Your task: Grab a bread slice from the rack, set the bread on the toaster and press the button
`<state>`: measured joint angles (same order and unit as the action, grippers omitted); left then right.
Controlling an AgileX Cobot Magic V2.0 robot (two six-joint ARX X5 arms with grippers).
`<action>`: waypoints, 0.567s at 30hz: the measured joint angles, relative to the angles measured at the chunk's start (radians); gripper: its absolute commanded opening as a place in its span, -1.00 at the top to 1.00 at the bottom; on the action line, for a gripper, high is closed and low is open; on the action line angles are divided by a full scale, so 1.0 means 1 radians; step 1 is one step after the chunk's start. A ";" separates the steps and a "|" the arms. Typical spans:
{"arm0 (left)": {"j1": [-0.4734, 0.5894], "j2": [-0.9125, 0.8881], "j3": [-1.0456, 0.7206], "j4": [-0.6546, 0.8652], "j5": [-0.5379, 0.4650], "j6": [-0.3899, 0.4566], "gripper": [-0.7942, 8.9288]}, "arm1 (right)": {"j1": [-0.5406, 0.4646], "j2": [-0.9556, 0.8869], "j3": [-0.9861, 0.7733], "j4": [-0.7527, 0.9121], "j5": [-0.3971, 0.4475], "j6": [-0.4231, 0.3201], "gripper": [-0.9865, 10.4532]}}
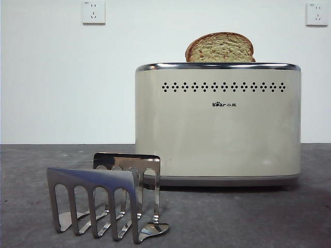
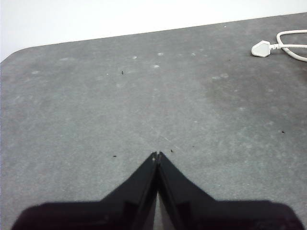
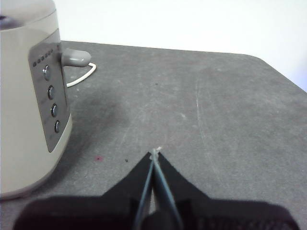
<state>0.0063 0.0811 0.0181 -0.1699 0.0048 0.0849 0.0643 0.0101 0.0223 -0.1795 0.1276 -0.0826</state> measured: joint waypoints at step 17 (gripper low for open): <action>0.000 0.008 0.000 0.000 0.002 0.000 0.84 | 0.004 0.001 0.000 0.000 -0.005 0.000 0.83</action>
